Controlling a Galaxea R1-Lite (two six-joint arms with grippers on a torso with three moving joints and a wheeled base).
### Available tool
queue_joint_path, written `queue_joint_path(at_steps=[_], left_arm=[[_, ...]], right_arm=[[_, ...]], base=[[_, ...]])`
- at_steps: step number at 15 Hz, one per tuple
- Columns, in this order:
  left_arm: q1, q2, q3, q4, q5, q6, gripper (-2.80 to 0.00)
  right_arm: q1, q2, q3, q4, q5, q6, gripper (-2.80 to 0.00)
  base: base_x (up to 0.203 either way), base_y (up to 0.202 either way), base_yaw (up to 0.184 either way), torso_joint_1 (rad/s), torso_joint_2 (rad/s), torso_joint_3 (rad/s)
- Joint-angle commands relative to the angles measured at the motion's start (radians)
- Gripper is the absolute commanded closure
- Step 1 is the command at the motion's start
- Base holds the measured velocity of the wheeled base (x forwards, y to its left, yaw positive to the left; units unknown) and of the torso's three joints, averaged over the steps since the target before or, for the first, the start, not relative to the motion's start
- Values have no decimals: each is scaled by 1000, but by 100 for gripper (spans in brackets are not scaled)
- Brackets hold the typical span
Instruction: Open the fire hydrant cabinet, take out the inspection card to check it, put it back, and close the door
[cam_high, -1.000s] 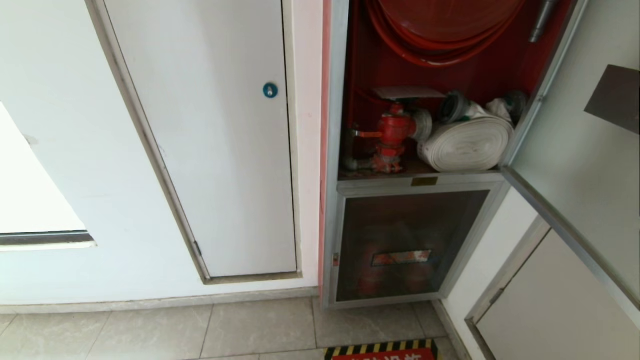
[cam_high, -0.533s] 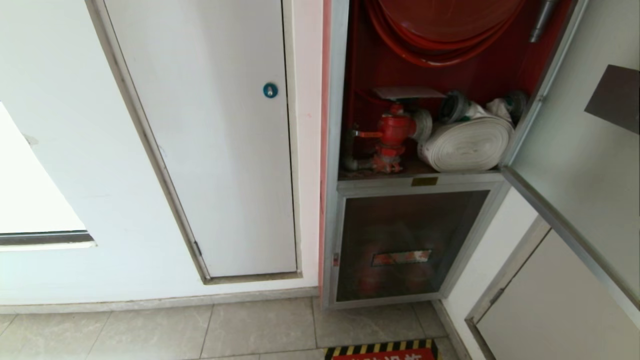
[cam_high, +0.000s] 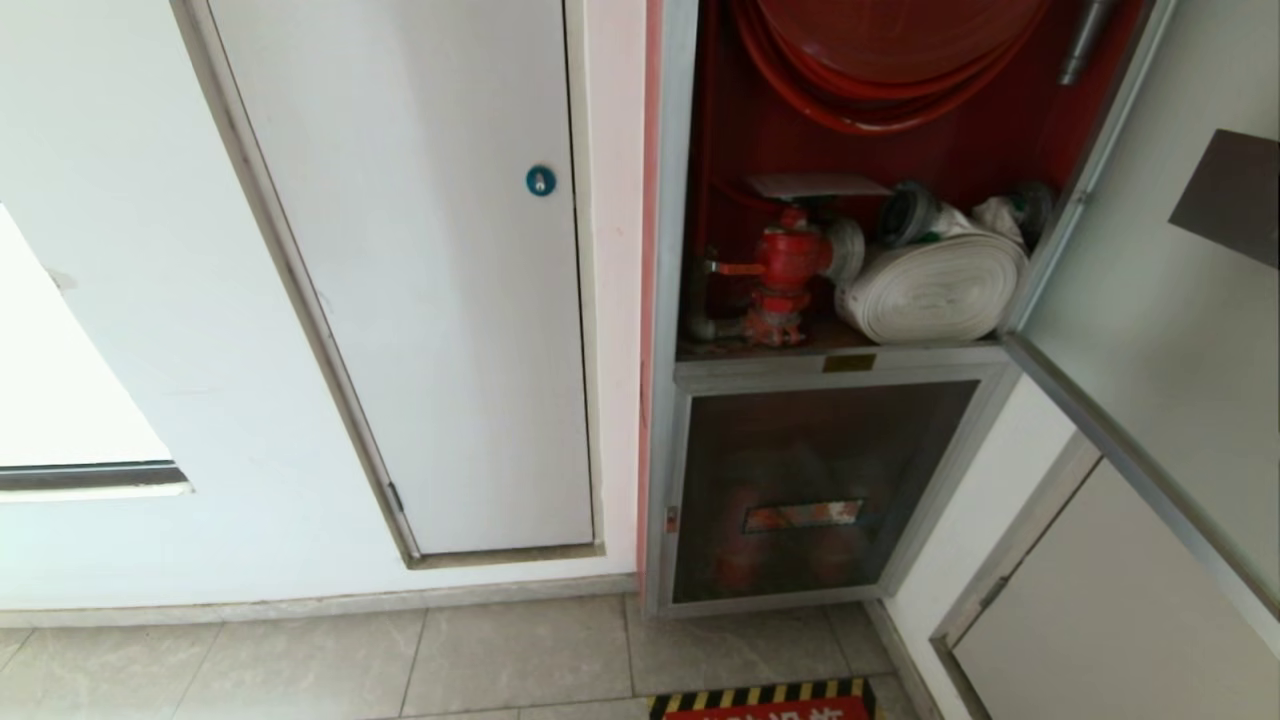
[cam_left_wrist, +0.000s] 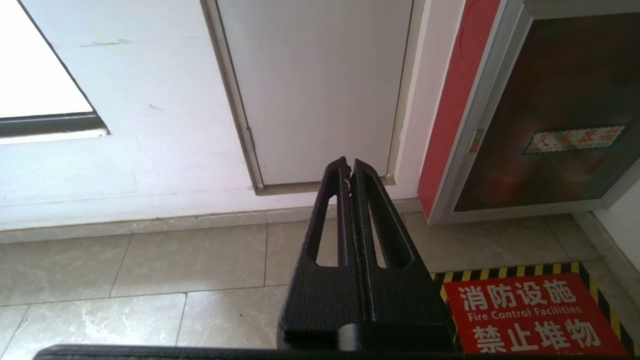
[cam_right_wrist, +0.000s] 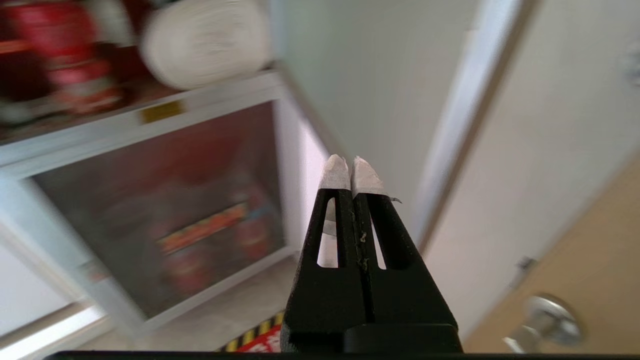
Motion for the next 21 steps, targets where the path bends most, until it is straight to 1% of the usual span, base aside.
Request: queue_joint_path(at_steps=[1,4,6,7,9,10,13,16,21], left_arm=[[0,-1,0,0,0,0,0],[0,-1,0,0,0,0,0],[0,-1,0,0,0,0,0],[0,-1,0,0,0,0,0],[0,-1,0,0,0,0,0],[0,-1,0,0,0,0,0],[0,-1,0,0,0,0,0],[0,-1,0,0,0,0,0],[0,-1,0,0,0,0,0]], right_arm=[[0,67,-26,-1,-74,0,0],[-4,117,-42,-1,-217,1,0],[-14,163,-49,-10,-268,7,0],[-47,194,-50,-30,-282,8,0],[-150,266,-58,-92,-288,7,0],[-204,309,-63,-126,-285,7,0],[-325,382,-61,-208,-258,12,0],[-454,399,-59,-222,-172,12,0],[-611,396,-56,-222,-46,13,0]], base=[[0,0,0,0,0,0],[0,0,0,0,0,0],[0,0,0,0,0,0],[0,0,0,0,0,0],[0,0,0,0,0,0],[0,0,0,0,0,0],[0,0,0,0,0,0],[0,0,0,0,0,0],[0,0,0,0,0,0]])
